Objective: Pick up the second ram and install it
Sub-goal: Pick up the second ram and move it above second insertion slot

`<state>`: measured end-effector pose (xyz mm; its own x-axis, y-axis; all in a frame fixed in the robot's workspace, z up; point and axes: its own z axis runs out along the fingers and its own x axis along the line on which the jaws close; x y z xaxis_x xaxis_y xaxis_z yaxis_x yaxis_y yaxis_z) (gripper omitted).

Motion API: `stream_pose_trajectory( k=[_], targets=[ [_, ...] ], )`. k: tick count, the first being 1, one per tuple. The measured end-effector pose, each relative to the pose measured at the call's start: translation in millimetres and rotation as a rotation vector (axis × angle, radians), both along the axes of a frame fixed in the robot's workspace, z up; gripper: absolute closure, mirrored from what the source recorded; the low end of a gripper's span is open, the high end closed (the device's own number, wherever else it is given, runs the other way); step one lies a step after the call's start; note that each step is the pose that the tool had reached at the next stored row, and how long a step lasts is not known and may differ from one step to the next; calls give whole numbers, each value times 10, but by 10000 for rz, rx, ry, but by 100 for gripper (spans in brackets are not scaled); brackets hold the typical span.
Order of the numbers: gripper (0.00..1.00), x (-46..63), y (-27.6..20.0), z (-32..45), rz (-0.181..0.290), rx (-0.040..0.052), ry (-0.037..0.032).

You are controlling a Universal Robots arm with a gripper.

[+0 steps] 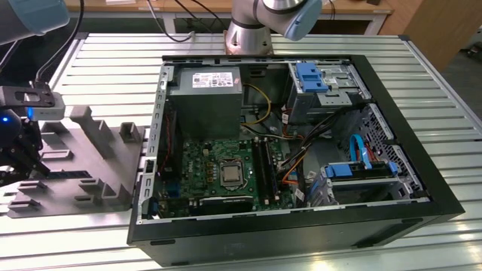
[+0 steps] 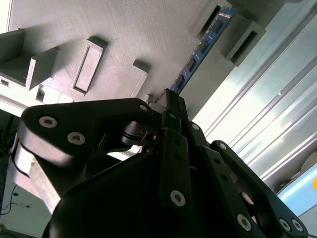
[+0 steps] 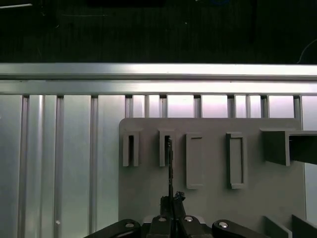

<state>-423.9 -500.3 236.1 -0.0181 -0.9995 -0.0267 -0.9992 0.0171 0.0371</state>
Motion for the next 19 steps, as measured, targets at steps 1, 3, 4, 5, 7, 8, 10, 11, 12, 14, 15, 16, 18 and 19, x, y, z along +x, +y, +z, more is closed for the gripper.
stream_pose_trajectory(
  k=[1, 3, 4, 5, 7, 8, 10, 11, 12, 14, 15, 16, 18, 19],
  targets=[
    [88, 0, 0, 1, 0, -1, 1],
    [88, 0, 0, 1, -31, -1, 2],
    [88, 0, 0, 1, -44, -1, 2],
    [88, 0, 0, 1, -45, -1, 1],
    [88, 0, 0, 1, -46, -2, 2],
    [88, 0, 0, 1, -46, -1, 1],
    [88, -1, 0, 17, -45, -5, 6],
    [88, 0, 0, 29, -46, -2, 2],
    [88, 0, 0, 45, -46, -2, 2],
    [88, 0, 0, 84, -46, -2, 2],
    [88, 0, 0, 102, -46, -1, 1],
    [88, 0, 0, 121, -46, -1, 2],
    [88, 0, 0, 156, -46, -2, 2],
    [88, 0, 0, 169, -46, -2, 2]
  ],
)
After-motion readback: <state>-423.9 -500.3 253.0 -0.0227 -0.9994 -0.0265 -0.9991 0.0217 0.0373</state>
